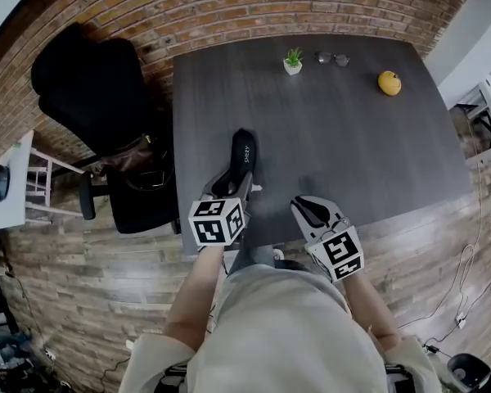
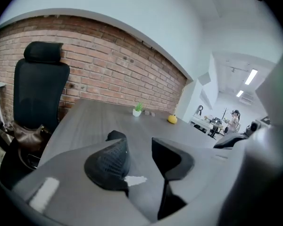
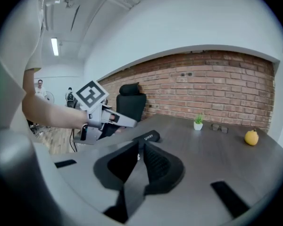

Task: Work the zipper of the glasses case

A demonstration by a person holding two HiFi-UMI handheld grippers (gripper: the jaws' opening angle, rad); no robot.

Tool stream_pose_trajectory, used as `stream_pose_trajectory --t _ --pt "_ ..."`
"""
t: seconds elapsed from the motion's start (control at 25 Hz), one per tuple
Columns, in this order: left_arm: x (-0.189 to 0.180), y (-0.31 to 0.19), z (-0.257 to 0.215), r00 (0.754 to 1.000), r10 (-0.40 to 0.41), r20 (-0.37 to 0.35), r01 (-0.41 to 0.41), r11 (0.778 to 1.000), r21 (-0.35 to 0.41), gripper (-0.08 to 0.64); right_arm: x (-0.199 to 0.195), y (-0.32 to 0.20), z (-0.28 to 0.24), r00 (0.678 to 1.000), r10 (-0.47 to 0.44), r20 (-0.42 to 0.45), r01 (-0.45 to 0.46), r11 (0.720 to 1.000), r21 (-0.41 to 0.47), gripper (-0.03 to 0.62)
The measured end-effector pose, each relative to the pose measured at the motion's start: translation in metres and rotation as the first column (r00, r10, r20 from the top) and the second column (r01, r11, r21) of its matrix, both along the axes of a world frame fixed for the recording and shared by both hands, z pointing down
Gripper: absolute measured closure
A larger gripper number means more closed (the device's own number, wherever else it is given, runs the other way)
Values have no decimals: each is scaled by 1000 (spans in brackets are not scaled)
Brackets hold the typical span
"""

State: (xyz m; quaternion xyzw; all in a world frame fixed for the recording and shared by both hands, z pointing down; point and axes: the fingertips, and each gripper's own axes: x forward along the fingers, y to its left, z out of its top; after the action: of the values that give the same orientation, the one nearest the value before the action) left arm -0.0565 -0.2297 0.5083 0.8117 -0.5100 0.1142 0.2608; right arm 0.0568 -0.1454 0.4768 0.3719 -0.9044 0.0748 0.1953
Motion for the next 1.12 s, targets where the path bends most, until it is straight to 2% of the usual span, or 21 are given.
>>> stream_pose_trajectory --t 0.24,0.48,0.72,1.12 --pt "-3 50 -39 1000 -23 9 22 994 109 486 1 18 -23 998 11 55 -14 999 51 571" --pt "-10 86 -58 996 -55 -69 63 989 133 538 -3 33 -37 996 -5 91 -4 995 97 589" --pt "-15 106 -67 995 -69 -71 80 983 164 549 -3 36 -49 991 11 137 -27 993 117 589" --pt "-15 109 -71 996 -43 -83 56 984 168 549 3 34 -60 976 66 205 -90 990 110 591"
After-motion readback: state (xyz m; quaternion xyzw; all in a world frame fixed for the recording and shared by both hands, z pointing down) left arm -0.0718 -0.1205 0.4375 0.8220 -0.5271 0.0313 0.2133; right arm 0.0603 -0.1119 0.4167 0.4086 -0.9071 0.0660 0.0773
